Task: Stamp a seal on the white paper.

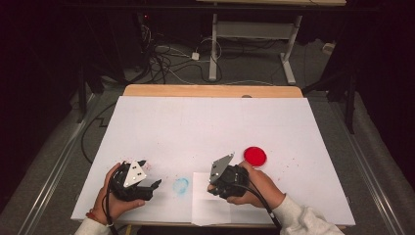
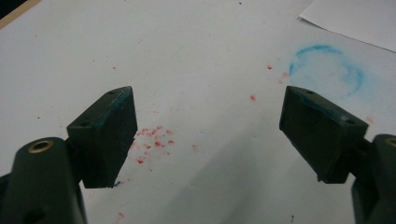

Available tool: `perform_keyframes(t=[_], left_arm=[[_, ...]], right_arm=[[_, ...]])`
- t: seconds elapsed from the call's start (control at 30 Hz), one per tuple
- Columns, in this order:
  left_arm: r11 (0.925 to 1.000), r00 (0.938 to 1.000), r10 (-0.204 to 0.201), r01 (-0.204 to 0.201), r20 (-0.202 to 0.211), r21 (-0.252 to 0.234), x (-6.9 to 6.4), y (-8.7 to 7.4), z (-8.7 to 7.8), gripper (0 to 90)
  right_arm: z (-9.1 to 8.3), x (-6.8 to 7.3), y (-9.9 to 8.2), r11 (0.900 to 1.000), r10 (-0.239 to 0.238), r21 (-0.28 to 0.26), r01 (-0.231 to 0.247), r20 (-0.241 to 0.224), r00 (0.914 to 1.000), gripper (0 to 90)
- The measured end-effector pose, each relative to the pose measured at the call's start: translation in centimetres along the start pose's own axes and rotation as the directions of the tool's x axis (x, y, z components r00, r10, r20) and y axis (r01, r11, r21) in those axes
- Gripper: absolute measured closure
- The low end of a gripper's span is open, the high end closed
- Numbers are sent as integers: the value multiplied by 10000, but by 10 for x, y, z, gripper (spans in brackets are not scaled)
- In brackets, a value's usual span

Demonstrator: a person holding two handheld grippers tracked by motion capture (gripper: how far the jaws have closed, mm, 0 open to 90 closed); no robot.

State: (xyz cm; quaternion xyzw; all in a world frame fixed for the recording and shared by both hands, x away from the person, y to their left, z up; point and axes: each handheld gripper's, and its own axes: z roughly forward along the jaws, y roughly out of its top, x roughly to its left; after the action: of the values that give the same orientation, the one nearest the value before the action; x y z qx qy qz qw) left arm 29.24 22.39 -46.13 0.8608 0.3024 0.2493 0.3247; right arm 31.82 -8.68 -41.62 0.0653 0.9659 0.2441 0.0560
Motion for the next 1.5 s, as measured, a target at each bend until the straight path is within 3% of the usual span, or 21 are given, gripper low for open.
perform_keyframes(t=[0.9,1.13,1.3,1.5], left_arm=[[10000,9999,-4,4,107,19,0,0,2,189],[10000,9999,7,-8,113,23,-1,0,2,189],[10000,9999,28,-28,128,39,-1,0,2,190],[10000,9999,32,-33,137,51,-1,0,2,190]], right_arm=[[33,0,3,9897,-136,1421,182,-334,9993,761],[36,-3,2,9913,60,1318,4,-481,9988,763],[35,0,4,9877,-79,1562,123,-288,9996,763],[37,2,3,9894,-174,1436,200,-192,9997,764]])
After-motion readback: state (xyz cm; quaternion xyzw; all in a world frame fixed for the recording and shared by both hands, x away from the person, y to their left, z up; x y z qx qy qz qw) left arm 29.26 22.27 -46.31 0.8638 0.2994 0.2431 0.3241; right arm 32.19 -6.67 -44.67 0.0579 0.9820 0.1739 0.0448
